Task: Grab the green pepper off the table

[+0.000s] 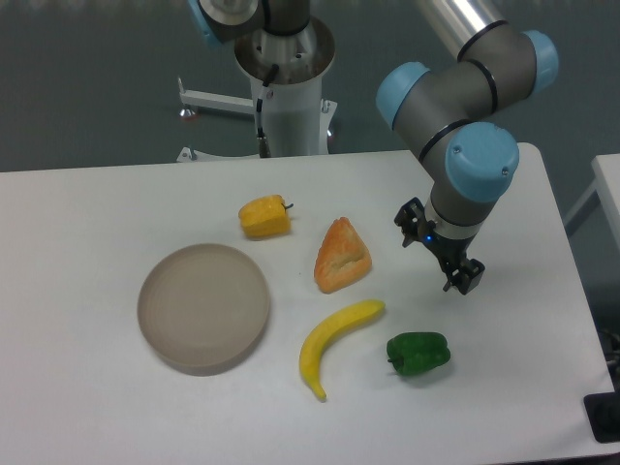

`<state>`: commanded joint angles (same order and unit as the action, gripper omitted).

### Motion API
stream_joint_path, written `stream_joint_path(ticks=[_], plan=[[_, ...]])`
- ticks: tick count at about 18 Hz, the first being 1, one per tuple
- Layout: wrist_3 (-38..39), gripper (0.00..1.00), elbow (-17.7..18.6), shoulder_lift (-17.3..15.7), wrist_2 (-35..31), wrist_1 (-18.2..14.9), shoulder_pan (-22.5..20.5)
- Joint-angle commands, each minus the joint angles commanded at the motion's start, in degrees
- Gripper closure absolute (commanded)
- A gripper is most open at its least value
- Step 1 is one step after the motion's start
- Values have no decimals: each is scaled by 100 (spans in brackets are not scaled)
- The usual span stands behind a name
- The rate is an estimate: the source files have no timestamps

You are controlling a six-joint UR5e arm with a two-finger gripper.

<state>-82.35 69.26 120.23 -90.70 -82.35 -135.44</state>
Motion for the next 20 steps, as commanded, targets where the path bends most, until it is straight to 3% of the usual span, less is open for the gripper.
stream_joint_path(ticks=[8, 15, 20], plan=[[394, 0, -123, 149, 62, 79, 26], [1028, 0, -211, 614, 211, 1071, 236], [985, 0, -448, 966, 264, 1213, 325]])
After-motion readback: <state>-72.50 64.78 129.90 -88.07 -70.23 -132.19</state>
